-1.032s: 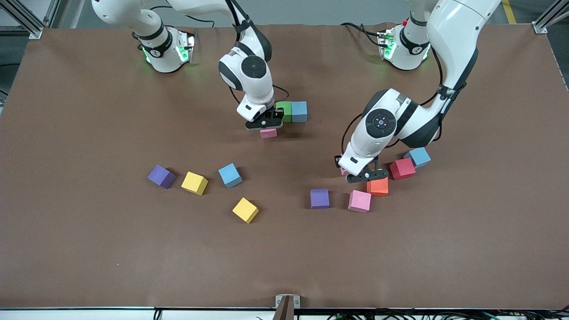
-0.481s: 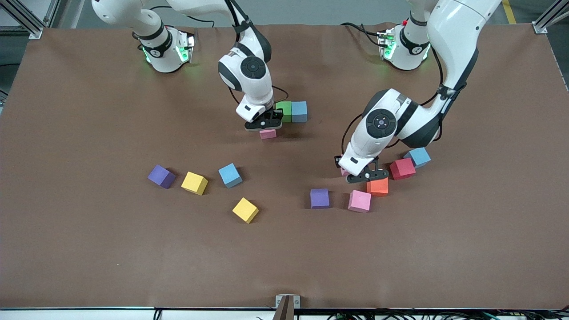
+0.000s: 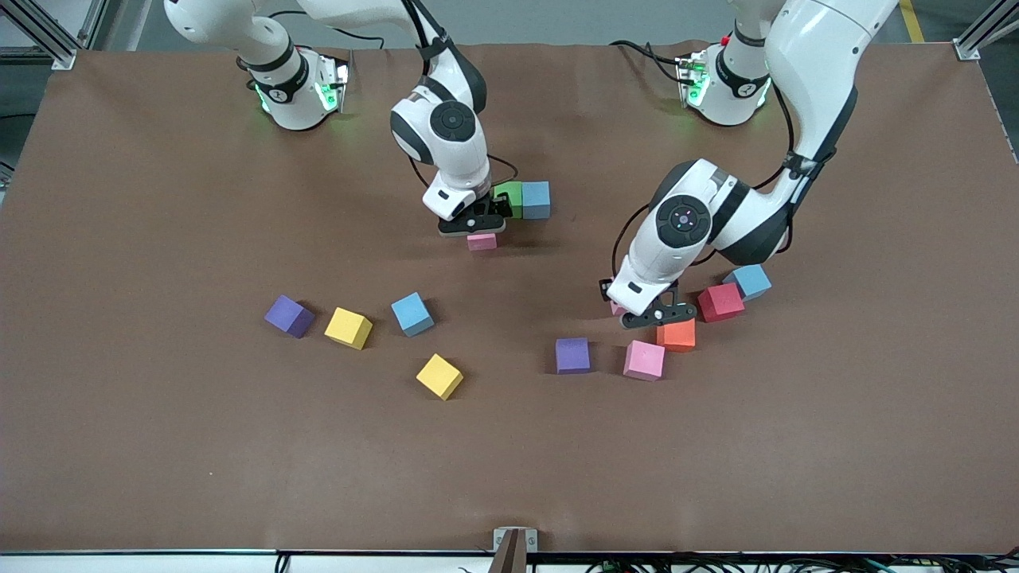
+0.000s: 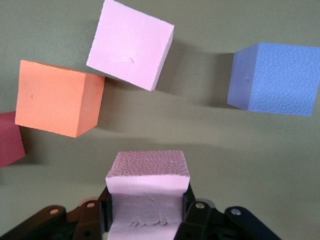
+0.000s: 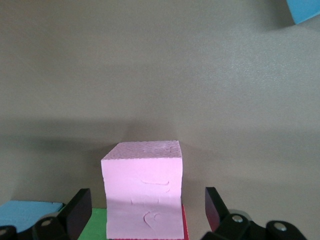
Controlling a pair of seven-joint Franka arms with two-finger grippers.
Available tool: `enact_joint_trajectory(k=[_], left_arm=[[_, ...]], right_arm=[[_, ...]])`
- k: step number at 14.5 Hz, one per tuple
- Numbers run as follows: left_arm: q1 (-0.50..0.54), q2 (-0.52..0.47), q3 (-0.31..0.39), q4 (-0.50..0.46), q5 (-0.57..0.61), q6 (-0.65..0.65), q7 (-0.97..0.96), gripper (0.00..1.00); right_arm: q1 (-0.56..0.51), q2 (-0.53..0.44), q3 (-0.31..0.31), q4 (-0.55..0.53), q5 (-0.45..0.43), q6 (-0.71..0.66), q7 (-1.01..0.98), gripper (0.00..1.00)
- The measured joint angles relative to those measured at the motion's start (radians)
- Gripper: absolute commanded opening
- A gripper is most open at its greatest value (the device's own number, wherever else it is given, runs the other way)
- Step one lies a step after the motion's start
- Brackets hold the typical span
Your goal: Arrange 11 blocks into digit 3
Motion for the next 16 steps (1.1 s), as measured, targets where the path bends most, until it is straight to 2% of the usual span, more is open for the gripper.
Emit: enact_joint_trajectory(k=[16], left_arm=[[0.0,0.0,0.0,0.0,0.0,-0.016,0.0,0.46]], right_arm=[[-0.001,0.0,-0.016,0.0,-0.001,-0.062,-0.001,1.0]])
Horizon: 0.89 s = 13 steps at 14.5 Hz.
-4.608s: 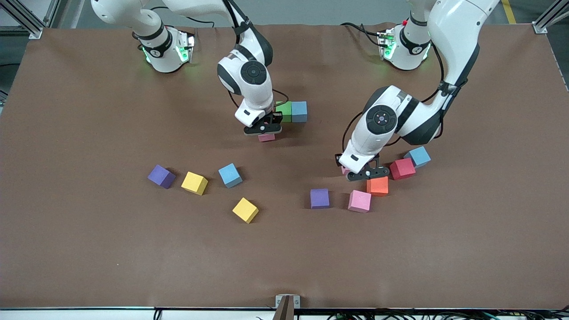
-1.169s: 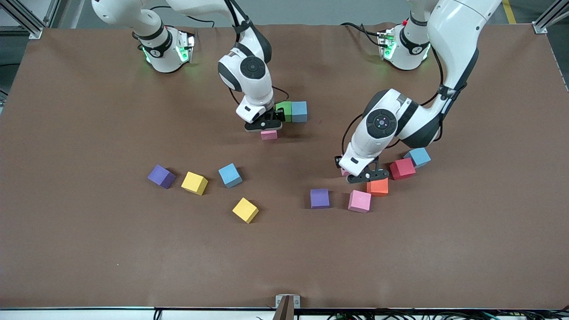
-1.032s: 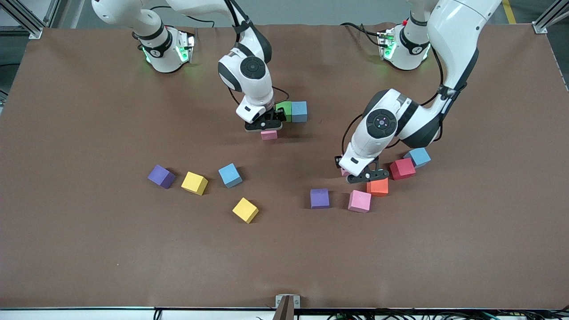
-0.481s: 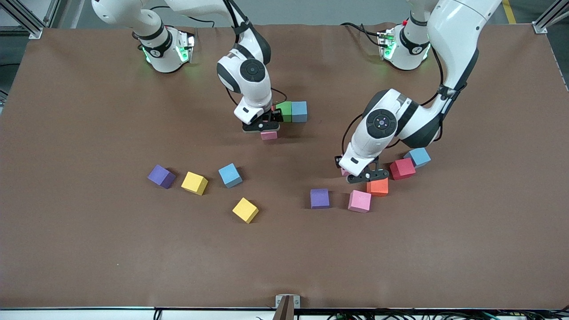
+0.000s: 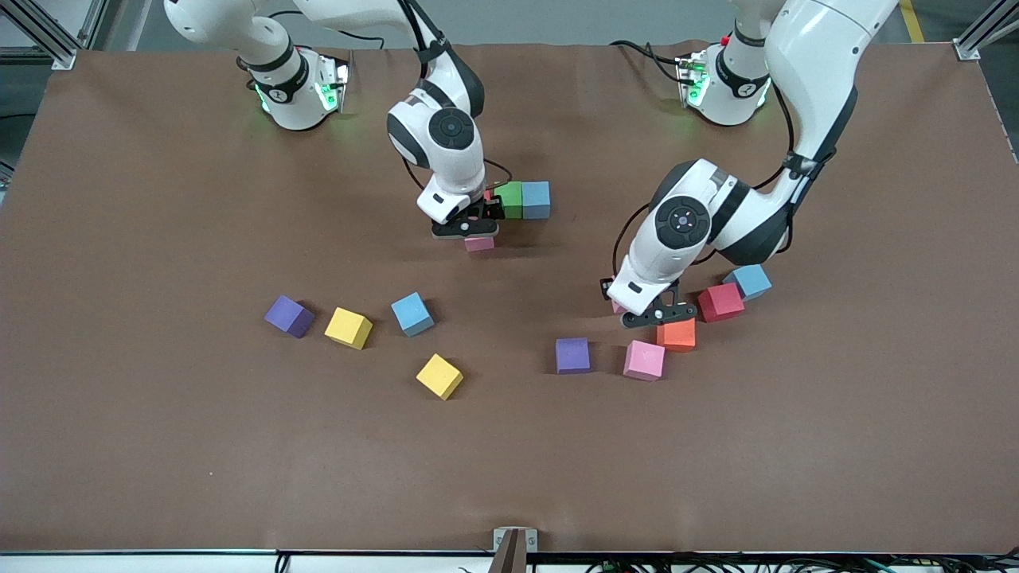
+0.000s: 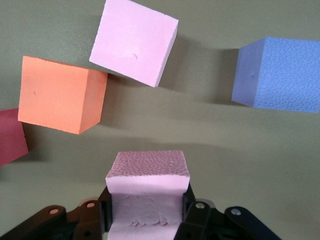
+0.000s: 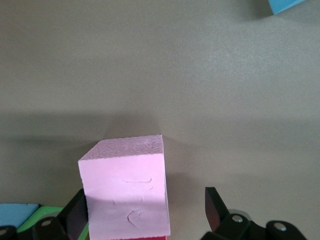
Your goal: Arrange 11 blocks into digit 3
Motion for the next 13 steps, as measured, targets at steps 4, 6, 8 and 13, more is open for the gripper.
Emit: enact_joint_trajectory(k=[4,6,8,13], left_arm=[[0.0,0.0,0.0,0.0,0.0,0.0,0.0,0.46],[0.0,0.0,0.0,0.003,0.0,-0.016,0.0,0.46],[0.001,0.0,0.0,0.017,0.0,-0.056,0.0,0.46],[0.002,0.0,0.0,0.037,0.0,-0.09,0.0,0.46]], right_arm=[[0.0,0.0,0.0,0.0,0.0,-0.008,0.0,1.0],[0.0,0.0,0.0,0.001,0.0,-0.014,0.0,1.0],[0.0,-0.004,0.0,0.007,0.0,-0.032,0.001,1.0],[-0.01,-0.065,-0.003,0.089,0.012,-0.147,0.047,1.0]])
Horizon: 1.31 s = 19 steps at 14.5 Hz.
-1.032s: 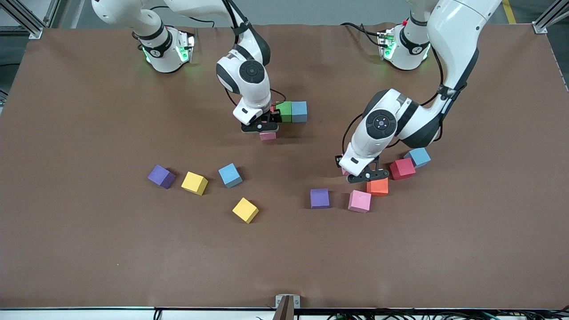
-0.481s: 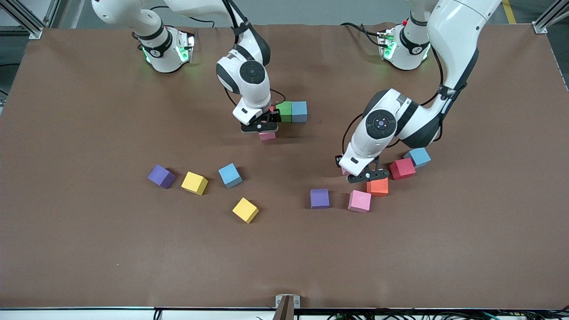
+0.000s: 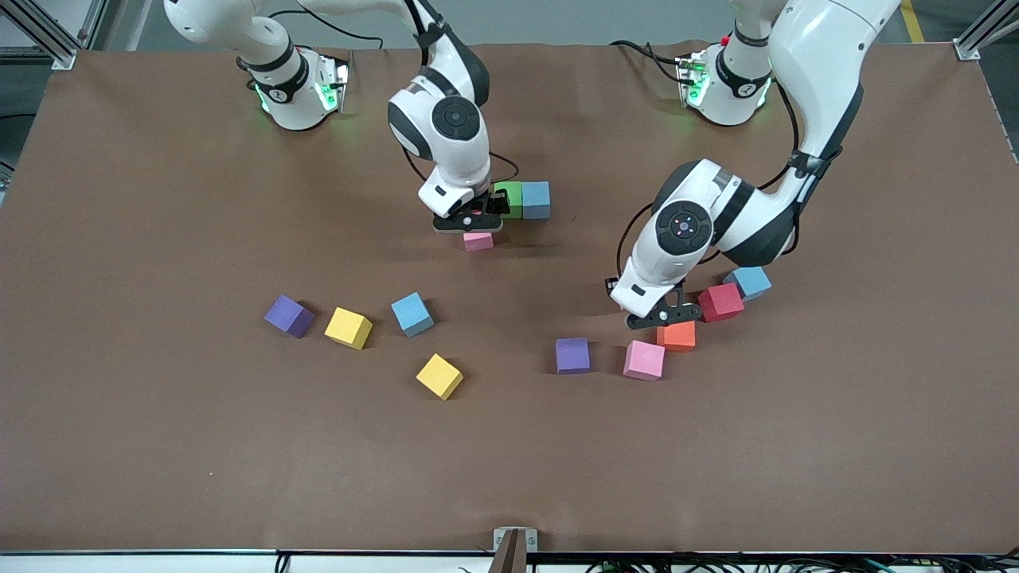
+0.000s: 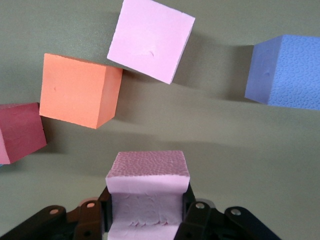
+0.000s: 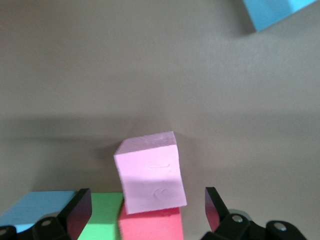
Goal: Arrange 11 blocks into digit 3
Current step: 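Release the pink cube and reach the right gripper to a light blue cube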
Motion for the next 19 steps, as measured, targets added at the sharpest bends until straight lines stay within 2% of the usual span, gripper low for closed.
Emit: enact_joint_trajectory(k=[5,11,16,19], left_arm=[[0.0,0.0,0.0,0.0,0.0,-0.002,0.0,0.46],[0.001,0.0,0.0,0.0,0.0,-0.006,0.0,0.46],[0.001,0.0,0.0,0.001,0.0,-0.023,0.0,0.46],[0.002,0.0,0.0,0.001,0.0,-0.03,0.0,0.46]], right_arm=[[-0.085,-0.042,-0.025,0.024,0.012,-0.017,0.009,1.0],[-0.223,-0.045,-0.153,0.029,0.012,-0.026,0.032,1.0],[-0.229,-0.031,-0.159,0.034,0.012,-0.064,0.429,1.0],[-0.227,0.025,-0.154,0.073,0.013,-0.062,0.652,1.0]])
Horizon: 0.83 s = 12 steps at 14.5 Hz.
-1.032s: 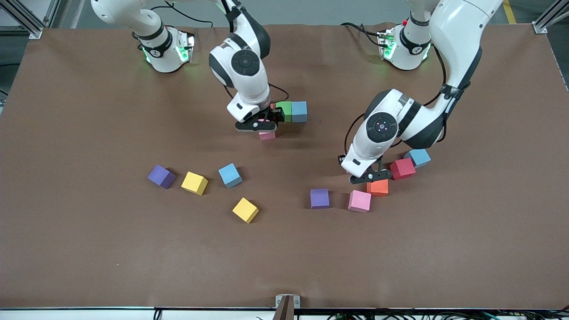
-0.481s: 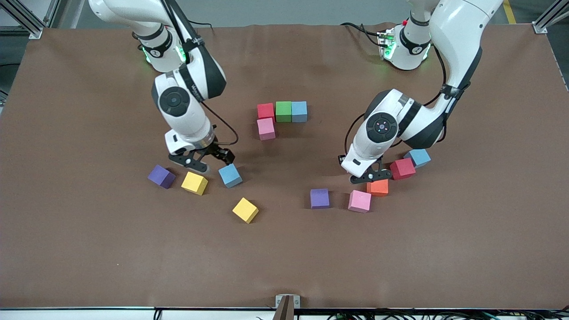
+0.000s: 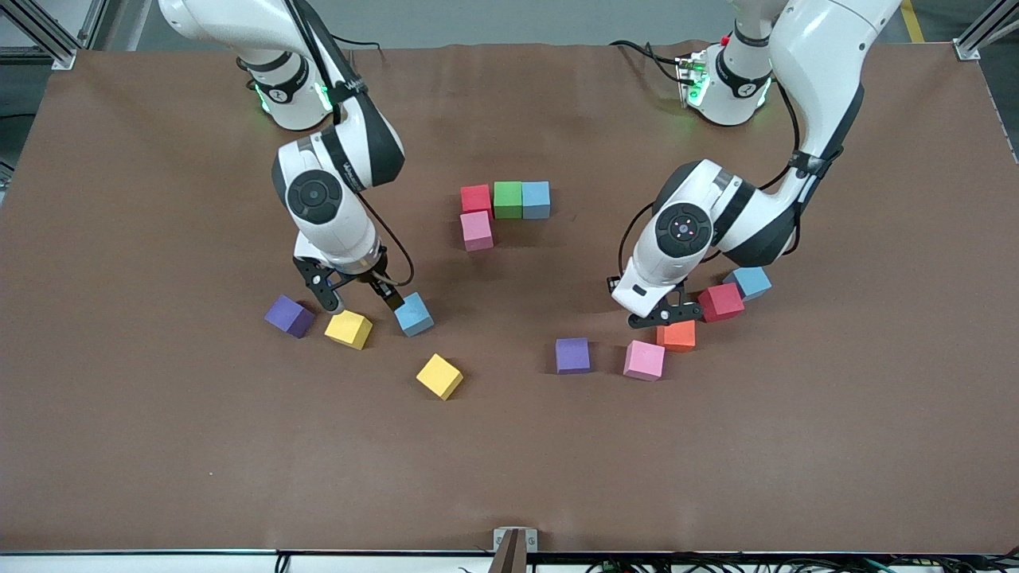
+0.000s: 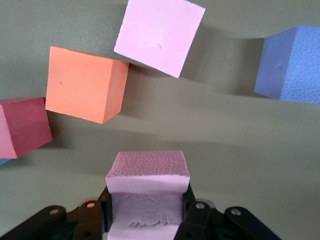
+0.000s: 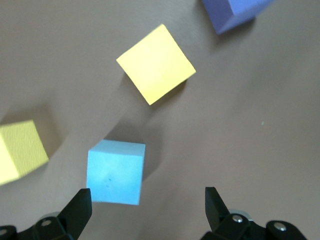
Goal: Arrange 11 blocks into digit 3
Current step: 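Release the pink cube and reach the right gripper to a light blue cube, then grasp the light blue cube with the right gripper and carry it toward the row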
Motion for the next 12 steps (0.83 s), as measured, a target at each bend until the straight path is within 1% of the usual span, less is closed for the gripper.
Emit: enact_joint_trajectory(k=[2,5,9,12], left_arm=[[0.0,0.0,0.0,0.0,0.0,0.0,0.0,0.46],[0.002,0.0,0.0,0.0,0.0,0.0,0.0,0.46],[0.007,0.0,0.0,0.002,0.0,0.0,0.0,0.46],[0.007,0.0,0.0,0.003,0.0,0.0,0.0,0.46]], right_arm=[[0.002,0.062,0.008,0.06,0.008,0.002,0.095,1.0],[0.005,0.135,0.012,0.132,0.031,0.002,0.124,1.0],[0.005,0.174,0.012,0.15,0.034,0.002,0.117,1.0],[0.005,0.197,0.012,0.151,0.034,0.004,0.062,1.0]])
